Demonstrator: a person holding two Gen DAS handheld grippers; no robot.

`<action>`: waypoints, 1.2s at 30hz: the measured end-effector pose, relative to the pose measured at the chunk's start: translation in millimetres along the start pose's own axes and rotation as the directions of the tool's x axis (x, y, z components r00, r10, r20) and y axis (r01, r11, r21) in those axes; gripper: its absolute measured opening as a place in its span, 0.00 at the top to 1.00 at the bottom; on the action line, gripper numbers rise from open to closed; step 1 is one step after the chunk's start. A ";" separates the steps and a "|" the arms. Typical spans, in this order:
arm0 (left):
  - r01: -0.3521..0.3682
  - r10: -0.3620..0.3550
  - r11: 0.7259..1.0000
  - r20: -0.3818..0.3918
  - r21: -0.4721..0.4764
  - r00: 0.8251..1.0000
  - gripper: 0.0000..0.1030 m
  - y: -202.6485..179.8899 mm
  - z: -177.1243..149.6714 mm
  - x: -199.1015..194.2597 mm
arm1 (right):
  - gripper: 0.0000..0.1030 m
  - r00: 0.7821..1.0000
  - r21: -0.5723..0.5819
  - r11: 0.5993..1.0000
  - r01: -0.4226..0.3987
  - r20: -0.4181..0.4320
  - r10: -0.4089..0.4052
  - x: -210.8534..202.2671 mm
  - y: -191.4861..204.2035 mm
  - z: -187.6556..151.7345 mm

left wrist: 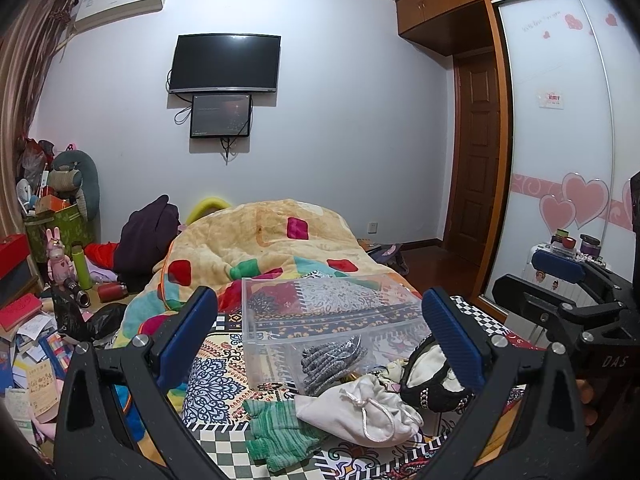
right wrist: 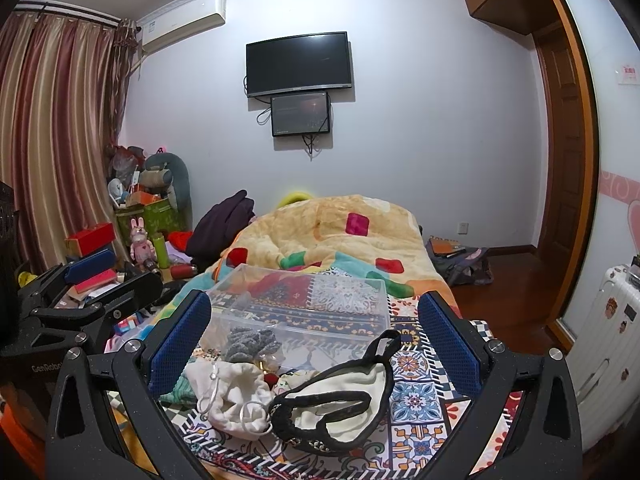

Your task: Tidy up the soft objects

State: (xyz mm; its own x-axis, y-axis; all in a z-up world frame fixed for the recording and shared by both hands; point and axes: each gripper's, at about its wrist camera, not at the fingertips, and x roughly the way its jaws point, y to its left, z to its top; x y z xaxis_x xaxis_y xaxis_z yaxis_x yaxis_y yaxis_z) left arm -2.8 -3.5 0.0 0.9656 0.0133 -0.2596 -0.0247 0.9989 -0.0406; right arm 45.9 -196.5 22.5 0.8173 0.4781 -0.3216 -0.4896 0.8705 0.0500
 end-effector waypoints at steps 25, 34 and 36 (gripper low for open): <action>-0.001 0.001 1.000 0.001 -0.001 1.000 0.00 1.6 -0.2 0.0 | 0.00 1.000 0.001 1.000 -0.005 0.007 0.005 -3.2 4.5 2.9; -0.001 0.001 1.000 -0.002 -0.002 1.000 0.00 1.5 2.0 -0.7 | 0.00 1.000 0.004 1.000 -0.006 0.008 0.006 -2.9 3.7 2.0; 0.000 0.000 1.000 -0.002 -0.002 1.000 0.00 1.4 1.7 -0.7 | 0.00 1.000 0.006 1.000 -0.005 0.008 0.005 -3.1 3.2 1.8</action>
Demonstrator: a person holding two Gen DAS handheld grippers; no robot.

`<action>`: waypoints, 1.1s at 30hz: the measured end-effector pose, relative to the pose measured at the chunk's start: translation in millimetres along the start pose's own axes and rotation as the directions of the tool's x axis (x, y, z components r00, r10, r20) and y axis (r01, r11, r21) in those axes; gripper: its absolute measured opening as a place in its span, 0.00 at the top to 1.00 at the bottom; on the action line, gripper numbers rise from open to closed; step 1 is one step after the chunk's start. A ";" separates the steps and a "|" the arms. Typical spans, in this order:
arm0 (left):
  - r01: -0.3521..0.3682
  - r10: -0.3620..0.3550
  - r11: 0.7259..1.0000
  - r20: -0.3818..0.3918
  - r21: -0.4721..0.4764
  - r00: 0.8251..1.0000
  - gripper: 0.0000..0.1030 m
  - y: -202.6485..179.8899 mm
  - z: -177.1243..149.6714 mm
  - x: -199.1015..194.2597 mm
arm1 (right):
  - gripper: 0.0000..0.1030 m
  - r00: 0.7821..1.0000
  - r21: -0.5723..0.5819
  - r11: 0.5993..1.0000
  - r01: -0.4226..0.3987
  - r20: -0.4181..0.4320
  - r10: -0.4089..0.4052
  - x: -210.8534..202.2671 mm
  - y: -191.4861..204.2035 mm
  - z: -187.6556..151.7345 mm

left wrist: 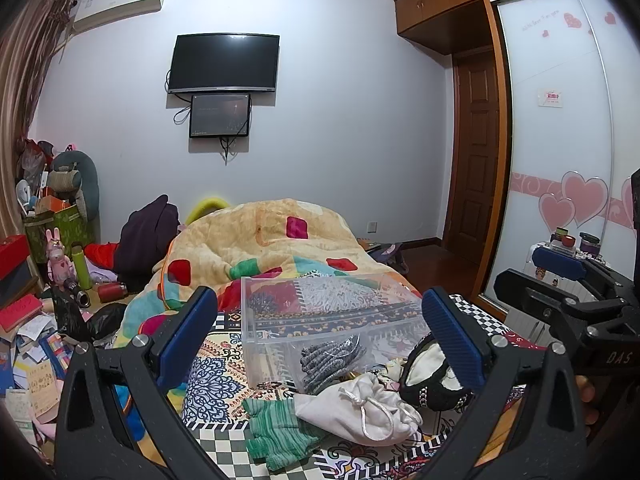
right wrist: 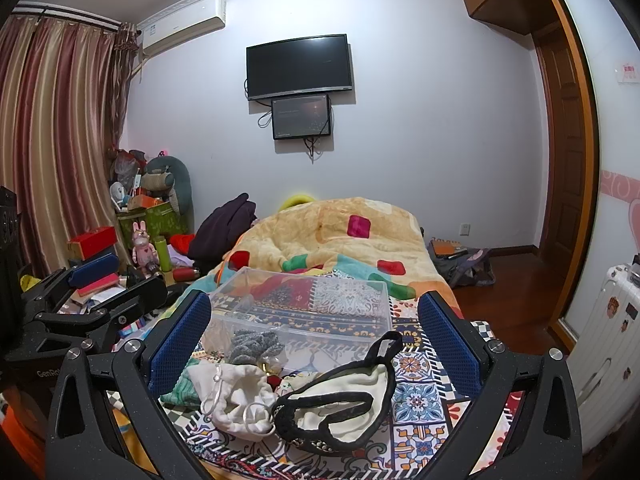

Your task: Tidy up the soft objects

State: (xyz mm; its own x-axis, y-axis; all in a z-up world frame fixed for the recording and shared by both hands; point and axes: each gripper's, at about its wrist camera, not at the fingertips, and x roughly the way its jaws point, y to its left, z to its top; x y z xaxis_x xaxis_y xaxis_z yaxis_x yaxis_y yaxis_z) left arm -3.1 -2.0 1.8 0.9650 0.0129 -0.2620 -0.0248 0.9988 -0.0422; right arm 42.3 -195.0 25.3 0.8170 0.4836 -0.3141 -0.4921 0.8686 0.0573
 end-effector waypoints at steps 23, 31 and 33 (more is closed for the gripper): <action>0.059 -0.048 0.998 -0.259 0.036 0.965 0.00 -5.4 -34.0 81.5 | 0.01 0.961 0.108 0.993 0.046 -0.275 -0.015 54.7 -60.4 -44.5; 0.064 -0.054 0.998 -0.401 0.010 0.914 0.16 -1.0 -56.2 131.2 | 0.31 0.913 0.169 0.984 0.048 -0.406 0.025 80.1 -77.7 -67.7; 0.057 -0.057 0.998 -0.424 -0.012 0.904 0.21 2.5 -60.5 137.3 | 0.37 0.903 0.183 0.982 0.034 -0.426 0.049 84.8 -76.8 -71.2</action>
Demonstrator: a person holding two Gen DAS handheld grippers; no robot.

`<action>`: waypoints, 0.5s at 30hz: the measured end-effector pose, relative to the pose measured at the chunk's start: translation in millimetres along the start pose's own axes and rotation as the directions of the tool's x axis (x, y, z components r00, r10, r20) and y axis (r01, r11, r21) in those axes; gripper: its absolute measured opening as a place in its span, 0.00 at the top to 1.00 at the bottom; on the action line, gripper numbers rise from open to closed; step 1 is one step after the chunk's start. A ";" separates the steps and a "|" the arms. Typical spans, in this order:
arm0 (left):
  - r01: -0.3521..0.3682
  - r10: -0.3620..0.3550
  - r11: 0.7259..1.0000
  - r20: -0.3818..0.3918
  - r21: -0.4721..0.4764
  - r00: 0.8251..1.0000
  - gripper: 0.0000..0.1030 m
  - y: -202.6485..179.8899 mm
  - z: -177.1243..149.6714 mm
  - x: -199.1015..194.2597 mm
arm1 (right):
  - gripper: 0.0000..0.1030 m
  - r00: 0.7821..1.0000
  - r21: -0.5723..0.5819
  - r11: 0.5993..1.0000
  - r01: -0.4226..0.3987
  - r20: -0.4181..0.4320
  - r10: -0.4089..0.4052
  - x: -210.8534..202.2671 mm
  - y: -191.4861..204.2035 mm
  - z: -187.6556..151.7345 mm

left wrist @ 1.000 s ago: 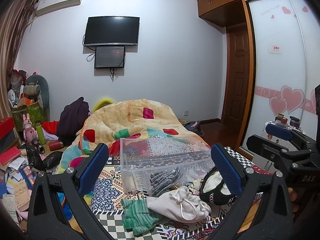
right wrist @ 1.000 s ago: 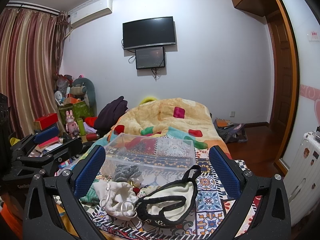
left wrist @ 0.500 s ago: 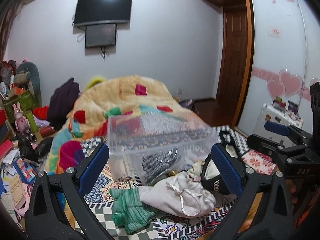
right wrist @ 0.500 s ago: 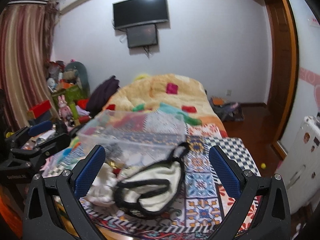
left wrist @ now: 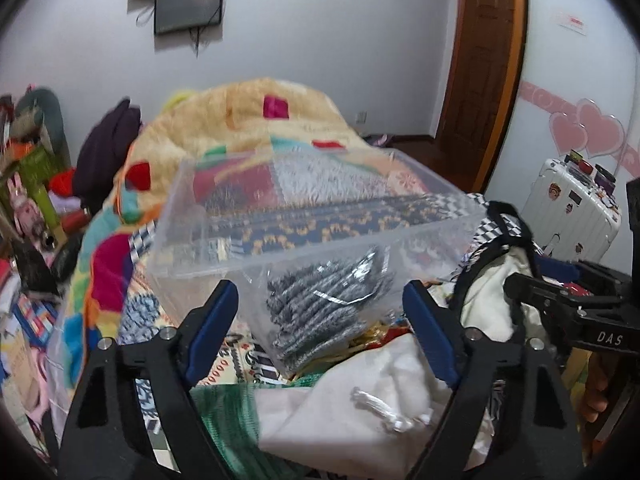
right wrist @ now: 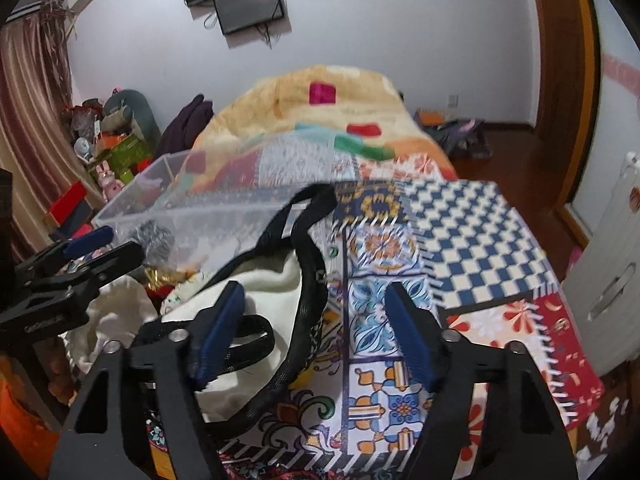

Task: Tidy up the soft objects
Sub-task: 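Grasp the black-and-white strappy garment with the right tool while the left tool grips the box rim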

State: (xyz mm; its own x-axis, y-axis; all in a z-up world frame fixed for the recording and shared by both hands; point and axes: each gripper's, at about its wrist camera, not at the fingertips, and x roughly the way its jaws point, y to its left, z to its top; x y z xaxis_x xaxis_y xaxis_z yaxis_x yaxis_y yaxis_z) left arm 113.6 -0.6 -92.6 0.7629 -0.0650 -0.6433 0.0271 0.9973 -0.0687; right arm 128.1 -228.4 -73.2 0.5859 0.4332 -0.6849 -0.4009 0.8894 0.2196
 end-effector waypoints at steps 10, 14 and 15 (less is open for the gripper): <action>0.049 -0.051 0.998 -0.047 -0.048 0.998 0.47 6.6 -2.6 7.5 | 0.88 0.998 -0.016 0.998 -0.062 -0.006 0.062 -0.3 8.3 -2.2; 0.066 -0.068 0.996 -0.025 -0.062 0.997 0.58 11.0 -6.6 -1.3 | 0.89 0.997 -0.031 0.997 -0.073 0.028 0.074 -9.6 12.1 2.0; 0.067 -0.068 0.996 -0.020 -0.063 0.997 0.59 11.3 -7.1 -4.0 | 0.89 0.996 -0.037 0.997 -0.074 0.039 0.075 -12.9 13.5 2.9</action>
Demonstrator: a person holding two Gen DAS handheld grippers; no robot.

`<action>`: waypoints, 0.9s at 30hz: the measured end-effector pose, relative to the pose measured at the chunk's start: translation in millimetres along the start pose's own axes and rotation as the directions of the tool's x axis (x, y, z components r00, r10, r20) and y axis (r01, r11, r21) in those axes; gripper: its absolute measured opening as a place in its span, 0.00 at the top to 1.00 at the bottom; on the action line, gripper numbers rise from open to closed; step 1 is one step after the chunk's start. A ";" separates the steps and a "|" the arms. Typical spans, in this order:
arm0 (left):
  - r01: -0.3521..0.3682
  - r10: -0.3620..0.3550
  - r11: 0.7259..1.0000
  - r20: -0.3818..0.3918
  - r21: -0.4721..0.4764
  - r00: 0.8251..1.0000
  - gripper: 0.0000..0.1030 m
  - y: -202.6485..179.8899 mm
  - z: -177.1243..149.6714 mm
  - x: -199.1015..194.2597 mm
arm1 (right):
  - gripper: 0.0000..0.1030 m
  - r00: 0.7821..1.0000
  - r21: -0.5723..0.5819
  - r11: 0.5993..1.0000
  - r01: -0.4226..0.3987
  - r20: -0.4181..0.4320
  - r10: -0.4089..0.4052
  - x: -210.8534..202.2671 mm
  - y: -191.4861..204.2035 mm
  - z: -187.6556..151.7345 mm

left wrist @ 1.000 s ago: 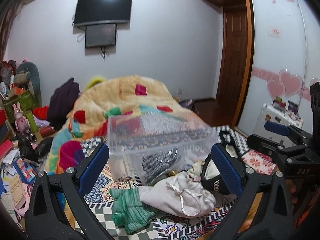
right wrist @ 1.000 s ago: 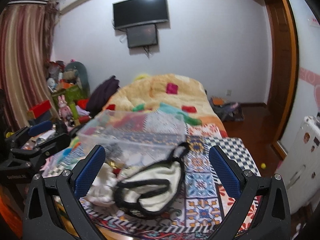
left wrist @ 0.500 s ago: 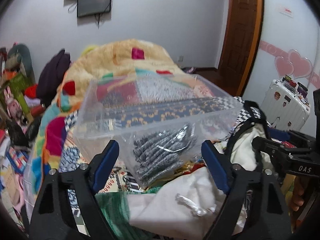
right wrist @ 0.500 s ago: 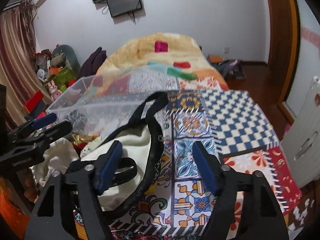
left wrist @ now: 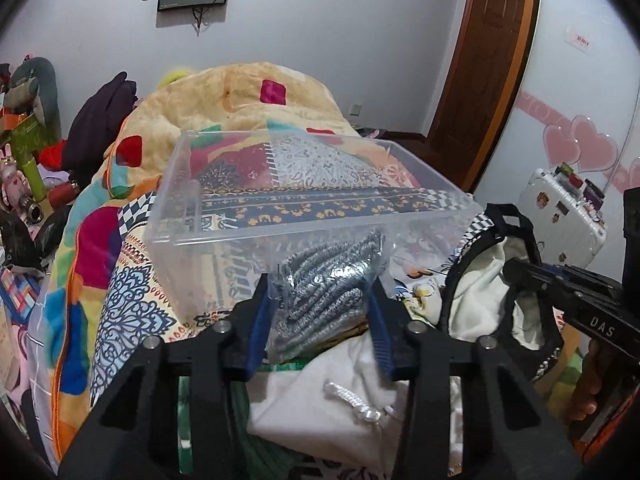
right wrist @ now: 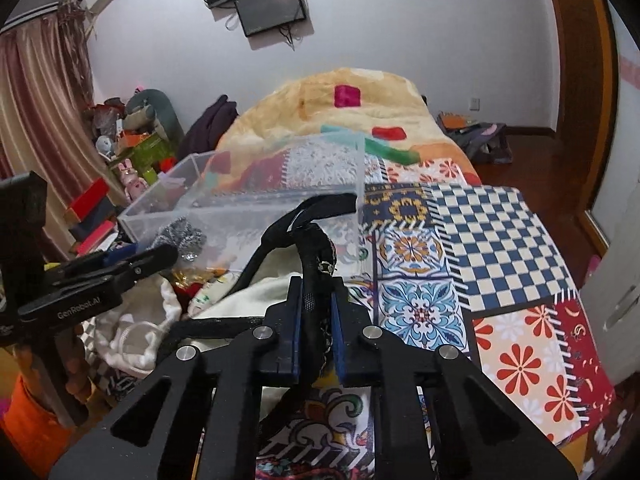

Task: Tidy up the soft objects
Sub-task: 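Grasp the black-and-white strappy garment with the right tool while the left tool grips the box rim, then lift the garment into the clear box with the right tool while the left tool steadies the box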

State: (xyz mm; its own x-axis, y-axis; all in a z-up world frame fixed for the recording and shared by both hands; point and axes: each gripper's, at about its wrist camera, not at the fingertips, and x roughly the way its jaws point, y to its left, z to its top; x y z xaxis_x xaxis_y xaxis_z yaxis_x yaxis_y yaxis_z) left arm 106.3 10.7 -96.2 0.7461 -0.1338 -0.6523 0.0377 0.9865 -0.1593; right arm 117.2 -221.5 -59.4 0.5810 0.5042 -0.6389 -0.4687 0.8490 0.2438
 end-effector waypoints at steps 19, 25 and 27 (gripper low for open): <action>-0.029 0.021 0.999 0.245 0.027 0.969 0.63 9.6 30.7 -80.6 | 0.91 0.975 -0.149 0.989 -0.020 0.218 0.052 -42.0 42.2 51.9; -0.086 0.067 0.994 0.246 0.066 0.967 0.63 18.7 54.2 -66.6 | 0.91 0.959 -0.148 0.989 0.025 0.281 0.018 -28.2 44.6 79.1; -0.093 0.073 0.993 0.233 0.079 0.970 0.63 21.3 59.2 -58.4 | 0.91 0.956 -0.140 0.990 0.031 0.292 0.011 -21.7 44.0 86.8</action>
State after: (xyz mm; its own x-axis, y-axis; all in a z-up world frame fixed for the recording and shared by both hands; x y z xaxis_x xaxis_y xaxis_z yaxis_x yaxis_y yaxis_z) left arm 102.8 45.1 -17.6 0.8813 -0.0362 -0.4711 0.0202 0.9990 -0.0389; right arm 141.7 -181.4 28.6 0.7447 0.5377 -0.3952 -0.5388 0.8339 0.1194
